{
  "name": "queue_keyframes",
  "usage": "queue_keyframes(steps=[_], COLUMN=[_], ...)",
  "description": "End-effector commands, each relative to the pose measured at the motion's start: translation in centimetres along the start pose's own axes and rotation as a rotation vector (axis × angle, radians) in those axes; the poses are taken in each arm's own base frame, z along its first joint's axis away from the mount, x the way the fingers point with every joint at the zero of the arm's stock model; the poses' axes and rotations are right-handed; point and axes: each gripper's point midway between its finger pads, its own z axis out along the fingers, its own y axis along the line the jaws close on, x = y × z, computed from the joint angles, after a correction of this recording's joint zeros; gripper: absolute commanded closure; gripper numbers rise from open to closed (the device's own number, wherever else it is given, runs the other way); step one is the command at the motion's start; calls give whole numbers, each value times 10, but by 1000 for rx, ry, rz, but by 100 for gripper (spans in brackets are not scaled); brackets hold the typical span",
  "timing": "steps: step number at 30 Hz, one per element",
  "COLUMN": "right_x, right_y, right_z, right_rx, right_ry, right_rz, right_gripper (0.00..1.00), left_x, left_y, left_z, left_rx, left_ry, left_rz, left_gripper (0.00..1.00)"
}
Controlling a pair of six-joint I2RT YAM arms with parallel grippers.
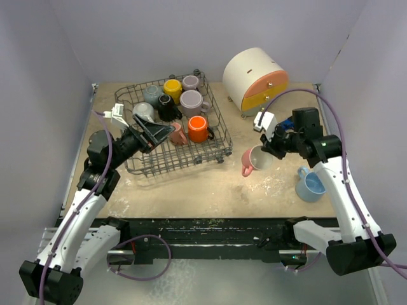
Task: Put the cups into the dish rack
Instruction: Pick up the cup at the center of the board, then turn the cup upside down in the dish rack.
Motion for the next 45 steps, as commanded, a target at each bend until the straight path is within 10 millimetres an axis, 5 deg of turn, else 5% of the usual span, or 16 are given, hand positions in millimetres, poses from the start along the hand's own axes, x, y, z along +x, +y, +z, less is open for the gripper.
queue_keyframes(steps=[1, 14, 22, 30, 45], right_x=[-78, -195, -240, -259, -273], right_y=[-21, -66, -73, -67, -62], right_z=[-42, -109, -144, -160, -171], right_rx=[100, 294, 348, 349, 337], right_ry=[-244, -607, -808, -939, -1036], right_rz=[-54, -154, -165, -199, -233], right_gripper=[100, 100, 100, 100, 100], left_x=[-21, -37, -40, -25, 35], left_y=[-60, -123, -152, -173, -207], left_z=[-2, 4, 7, 15, 46], left_rx=[213, 475, 576, 646, 734], left_ry=[-45, -36, -32, 3, 132], left_rz=[28, -17, -32, -56, -95], left_gripper=[0, 0, 1, 1, 0])
